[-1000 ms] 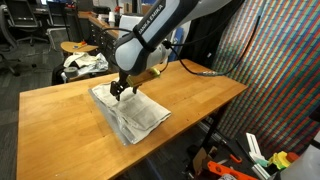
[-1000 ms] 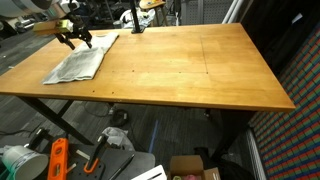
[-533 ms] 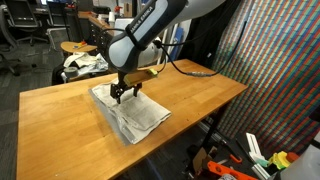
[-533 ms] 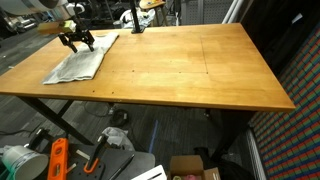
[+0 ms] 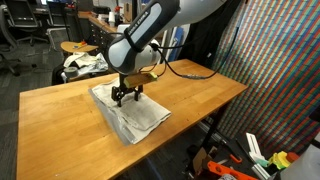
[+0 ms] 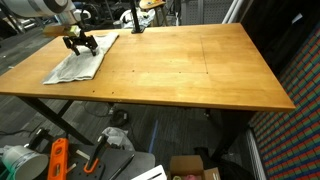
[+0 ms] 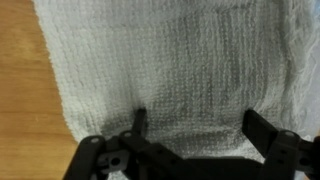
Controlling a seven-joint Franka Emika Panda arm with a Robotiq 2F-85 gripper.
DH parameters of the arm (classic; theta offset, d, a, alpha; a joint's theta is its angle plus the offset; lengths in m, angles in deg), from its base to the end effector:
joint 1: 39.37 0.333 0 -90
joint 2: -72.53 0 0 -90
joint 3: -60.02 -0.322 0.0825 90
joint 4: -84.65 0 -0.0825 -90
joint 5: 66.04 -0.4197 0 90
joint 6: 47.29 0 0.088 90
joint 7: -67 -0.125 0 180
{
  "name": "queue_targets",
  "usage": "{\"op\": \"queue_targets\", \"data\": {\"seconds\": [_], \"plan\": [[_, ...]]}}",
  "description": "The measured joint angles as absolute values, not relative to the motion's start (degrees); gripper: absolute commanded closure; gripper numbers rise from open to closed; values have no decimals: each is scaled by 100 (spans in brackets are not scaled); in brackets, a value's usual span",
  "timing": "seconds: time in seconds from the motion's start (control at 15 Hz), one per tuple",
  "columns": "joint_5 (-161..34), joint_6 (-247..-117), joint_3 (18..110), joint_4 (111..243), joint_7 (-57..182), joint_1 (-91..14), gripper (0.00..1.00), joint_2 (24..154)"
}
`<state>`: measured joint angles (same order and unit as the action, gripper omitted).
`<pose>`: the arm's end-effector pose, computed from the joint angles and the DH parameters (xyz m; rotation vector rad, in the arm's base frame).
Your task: Fold the towel on the table.
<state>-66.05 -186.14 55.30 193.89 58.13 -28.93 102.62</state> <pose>0.6335 0.1706 0.1810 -3.0986 -0.1531 0.0235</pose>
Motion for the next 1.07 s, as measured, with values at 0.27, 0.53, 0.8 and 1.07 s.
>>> {"op": "queue_targets", "data": {"seconds": [0.27, 0.53, 0.8, 1.07], "plan": [[-6749, -18326, 5521, 19249, 5873, -2977, 0, 10288], [-6758, -17945, 5526, 19163, 5898, -3083, 0, 10389], [-6895, -17611, 5525, 19116, 5999, -3214, 0, 10404], [-7088, -17492, 5514, 19105, 6167, -3310, 0, 10404]]}}
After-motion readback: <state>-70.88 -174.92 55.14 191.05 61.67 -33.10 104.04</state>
